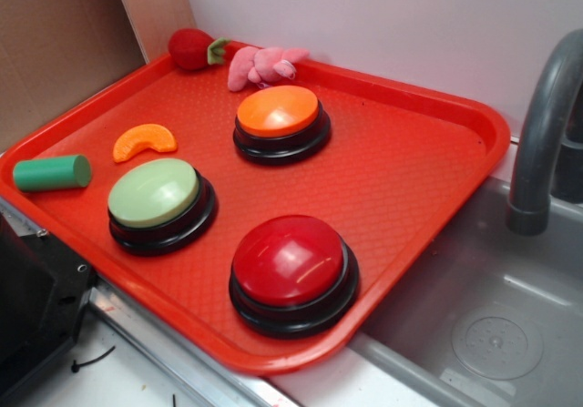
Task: Push the green button.
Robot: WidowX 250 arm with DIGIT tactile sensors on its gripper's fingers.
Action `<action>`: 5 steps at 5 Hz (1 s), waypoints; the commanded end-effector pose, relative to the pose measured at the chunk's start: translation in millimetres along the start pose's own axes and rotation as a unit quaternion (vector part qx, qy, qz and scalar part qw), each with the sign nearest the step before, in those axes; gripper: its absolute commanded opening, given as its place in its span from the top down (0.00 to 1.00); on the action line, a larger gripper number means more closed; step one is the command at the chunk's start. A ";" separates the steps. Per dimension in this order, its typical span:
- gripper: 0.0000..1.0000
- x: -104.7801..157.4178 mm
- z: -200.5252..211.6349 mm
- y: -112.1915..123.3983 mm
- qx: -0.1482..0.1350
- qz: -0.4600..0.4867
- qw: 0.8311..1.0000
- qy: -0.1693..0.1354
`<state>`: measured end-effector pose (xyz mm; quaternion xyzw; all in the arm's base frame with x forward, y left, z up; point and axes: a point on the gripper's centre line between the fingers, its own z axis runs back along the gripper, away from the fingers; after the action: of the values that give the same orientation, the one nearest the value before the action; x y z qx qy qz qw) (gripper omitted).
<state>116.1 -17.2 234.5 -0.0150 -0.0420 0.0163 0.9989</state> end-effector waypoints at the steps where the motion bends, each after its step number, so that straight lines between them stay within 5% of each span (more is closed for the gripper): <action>1: 0.00 0.0 0.0 0.0 0.000 0.000 1.000 0.000; 2: 0.00 38.9 -52.8 20.8 -0.023 -0.074 0.995 0.067; 4: 0.00 53.4 -137.9 23.7 0.049 -0.137 0.989 0.030; 5: 0.00 47.4 -161.8 17.5 0.051 -0.157 0.986 0.026</action>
<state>168.7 -2.5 70.9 0.0422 -0.0045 -0.1396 0.9893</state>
